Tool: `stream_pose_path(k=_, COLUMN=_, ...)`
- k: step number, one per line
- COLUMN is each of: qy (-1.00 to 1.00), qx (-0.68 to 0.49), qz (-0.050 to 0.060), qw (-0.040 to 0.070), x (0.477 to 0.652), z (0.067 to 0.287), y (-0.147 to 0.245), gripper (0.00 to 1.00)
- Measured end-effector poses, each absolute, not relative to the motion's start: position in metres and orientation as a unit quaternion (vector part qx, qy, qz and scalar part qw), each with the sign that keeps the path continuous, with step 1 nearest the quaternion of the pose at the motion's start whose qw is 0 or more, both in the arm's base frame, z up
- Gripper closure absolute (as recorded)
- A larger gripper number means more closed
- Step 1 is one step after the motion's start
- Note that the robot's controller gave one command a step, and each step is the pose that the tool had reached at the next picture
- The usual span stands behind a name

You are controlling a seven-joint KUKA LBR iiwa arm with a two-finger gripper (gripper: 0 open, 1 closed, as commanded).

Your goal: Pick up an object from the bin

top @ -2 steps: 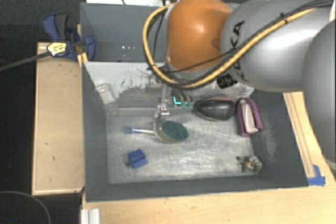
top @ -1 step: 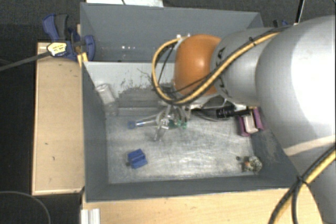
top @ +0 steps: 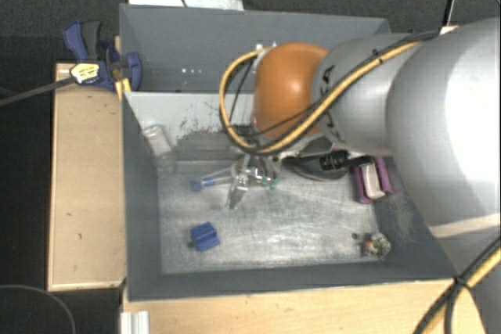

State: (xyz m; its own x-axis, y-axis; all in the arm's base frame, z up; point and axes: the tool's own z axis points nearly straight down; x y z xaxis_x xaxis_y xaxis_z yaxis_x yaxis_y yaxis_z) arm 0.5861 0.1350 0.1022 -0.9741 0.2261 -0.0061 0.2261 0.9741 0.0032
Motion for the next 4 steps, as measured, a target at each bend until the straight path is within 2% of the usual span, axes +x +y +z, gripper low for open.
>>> stream_pose_path(k=1, qy=0.974, qx=0.225, qz=0.002, qw=0.003, x=0.589, z=0.101, y=0.136, gripper=0.0)
stream_pose_path(k=2, qy=0.952, qx=0.305, qz=0.002, qw=0.003, x=0.594, z=0.074, y=0.132, gripper=0.0)
stream_pose_path(k=3, qy=0.953, qx=0.304, qz=0.001, qw=0.0, x=0.594, z=0.075, y=0.133, gripper=0.0)
stream_pose_path(k=4, qy=0.953, qx=0.304, qz=0.002, qw=0.002, x=0.596, z=0.077, y=0.133, gripper=1.0)
